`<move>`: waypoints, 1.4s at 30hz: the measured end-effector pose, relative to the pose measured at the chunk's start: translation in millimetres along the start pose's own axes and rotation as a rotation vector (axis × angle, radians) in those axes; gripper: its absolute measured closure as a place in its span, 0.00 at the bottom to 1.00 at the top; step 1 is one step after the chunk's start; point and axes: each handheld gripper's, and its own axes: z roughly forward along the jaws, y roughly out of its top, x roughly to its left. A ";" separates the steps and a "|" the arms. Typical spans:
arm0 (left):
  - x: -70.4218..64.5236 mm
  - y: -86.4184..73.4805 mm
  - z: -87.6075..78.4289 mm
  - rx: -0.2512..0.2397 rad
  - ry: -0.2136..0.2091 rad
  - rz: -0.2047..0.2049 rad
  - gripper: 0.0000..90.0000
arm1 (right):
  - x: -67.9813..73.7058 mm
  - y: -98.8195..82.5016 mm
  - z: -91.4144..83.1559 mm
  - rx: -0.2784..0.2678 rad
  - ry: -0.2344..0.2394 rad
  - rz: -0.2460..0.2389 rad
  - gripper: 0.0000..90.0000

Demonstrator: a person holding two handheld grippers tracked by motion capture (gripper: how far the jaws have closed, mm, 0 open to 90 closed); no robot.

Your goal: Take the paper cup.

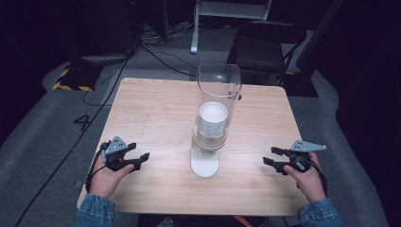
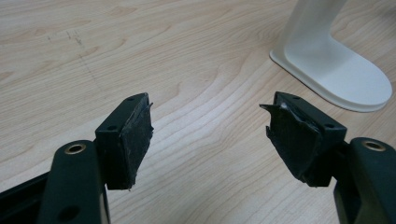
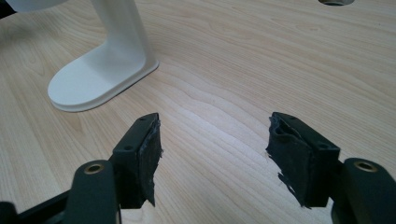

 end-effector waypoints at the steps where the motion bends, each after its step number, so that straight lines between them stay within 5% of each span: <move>1: -0.4 0.1 -0.1 0.000 0.002 0.007 0.34 | 0.4 0.5 0.1 -0.004 0.002 0.001 0.39; 11: -0.9 0.3 -3.1 -0.013 0.006 0.001 0.34 | 10.6 7.9 8.3 -0.027 0.039 -0.018 0.39; 21: -3.1 -1.8 -2.8 -0.019 0.006 -0.003 0.34 | 47.1 27.1 37.8 -0.108 0.170 -0.079 0.32; 28: 2.7 -13.5 -7.9 -0.005 0.026 -0.028 0.34 | 79.1 45.8 76.1 -0.128 0.253 -0.132 0.32; 42: 4.0 -15.7 -5.0 0.008 0.021 -0.034 0.34 | 100.6 63.2 99.8 -0.188 0.303 -0.151 0.27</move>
